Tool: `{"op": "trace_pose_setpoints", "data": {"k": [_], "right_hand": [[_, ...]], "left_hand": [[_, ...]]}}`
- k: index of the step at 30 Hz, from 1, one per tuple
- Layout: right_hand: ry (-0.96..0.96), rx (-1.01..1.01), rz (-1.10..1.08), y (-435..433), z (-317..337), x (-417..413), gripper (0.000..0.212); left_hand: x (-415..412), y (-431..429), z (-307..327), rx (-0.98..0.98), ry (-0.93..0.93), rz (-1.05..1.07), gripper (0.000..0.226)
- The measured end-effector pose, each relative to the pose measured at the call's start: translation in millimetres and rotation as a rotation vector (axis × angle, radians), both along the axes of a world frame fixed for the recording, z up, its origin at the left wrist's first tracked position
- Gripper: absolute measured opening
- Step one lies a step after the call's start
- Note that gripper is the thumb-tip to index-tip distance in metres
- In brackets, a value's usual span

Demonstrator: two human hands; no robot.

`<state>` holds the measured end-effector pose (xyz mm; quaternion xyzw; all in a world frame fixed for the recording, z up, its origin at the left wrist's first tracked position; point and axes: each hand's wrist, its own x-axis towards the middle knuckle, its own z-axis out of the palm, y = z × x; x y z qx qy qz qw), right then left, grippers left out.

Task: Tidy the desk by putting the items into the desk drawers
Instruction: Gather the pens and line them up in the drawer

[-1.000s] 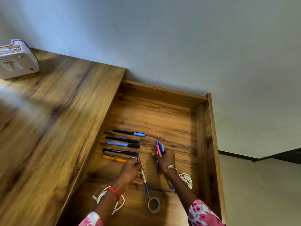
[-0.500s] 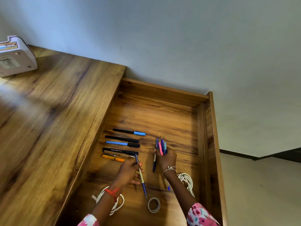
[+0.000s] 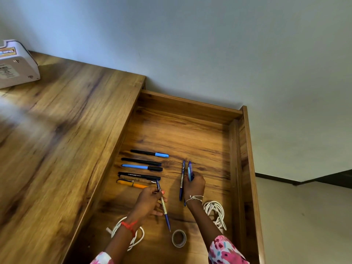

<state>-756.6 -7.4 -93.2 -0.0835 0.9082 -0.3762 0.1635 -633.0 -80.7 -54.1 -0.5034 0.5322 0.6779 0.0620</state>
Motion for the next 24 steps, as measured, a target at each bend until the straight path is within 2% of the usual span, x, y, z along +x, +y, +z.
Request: {"op": "trace_pose_setpoints", "data": {"k": [6,12,17,24], "right_hand": [[-0.001,-0.053,-0.011,5.0,0.2,1.2,0.019],[-0.101,-0.147,-0.085,11.4,0.4,-7.4,0.014],[-0.112,-0.118,-0.118,19.2,-0.2,-23.4,0.015],[-0.046,-0.069,-0.042,21.0,1.1,-29.3,0.012]], "left_hand": [[1.3,-2.4,-0.9,0.010,0.011,0.005,0.008],[0.2,-0.3,-5.0,0.013,0.011,-0.013,0.010],[-2.0,1.2,-5.8,0.011,0.006,-0.028,0.011],[-1.1,1.0,-4.3,0.005,0.020,-0.040,0.009]]}}
